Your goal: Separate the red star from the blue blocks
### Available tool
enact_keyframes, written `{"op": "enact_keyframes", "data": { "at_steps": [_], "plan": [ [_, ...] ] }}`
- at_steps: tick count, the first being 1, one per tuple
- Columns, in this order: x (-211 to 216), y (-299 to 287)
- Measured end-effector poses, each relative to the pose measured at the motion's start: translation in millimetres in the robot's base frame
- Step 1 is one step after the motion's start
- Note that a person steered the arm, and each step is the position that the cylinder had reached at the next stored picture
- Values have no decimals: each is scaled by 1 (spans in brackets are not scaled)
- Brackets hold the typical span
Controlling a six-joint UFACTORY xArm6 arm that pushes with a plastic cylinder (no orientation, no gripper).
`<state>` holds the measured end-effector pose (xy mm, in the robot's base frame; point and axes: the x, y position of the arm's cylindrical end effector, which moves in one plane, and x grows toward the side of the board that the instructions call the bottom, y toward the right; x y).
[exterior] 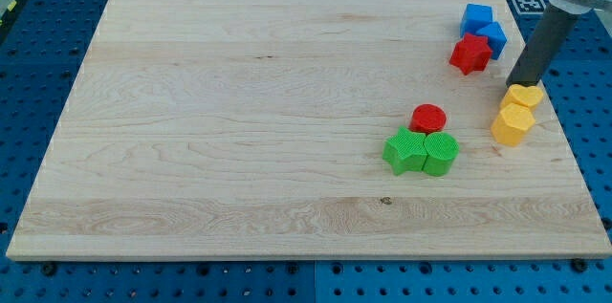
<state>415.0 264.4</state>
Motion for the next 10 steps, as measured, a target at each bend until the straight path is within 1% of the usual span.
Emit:
{"op": "enact_keyframes", "data": {
  "at_steps": [1,2,3,5,6,7,9,10],
  "plan": [
    [-15,-2],
    [-15,-12],
    [-30,-23],
    [-54,-23],
    [-61,-35],
    [-61,-56],
    [-58,-59],
    [-40,-62]
  ]
}}
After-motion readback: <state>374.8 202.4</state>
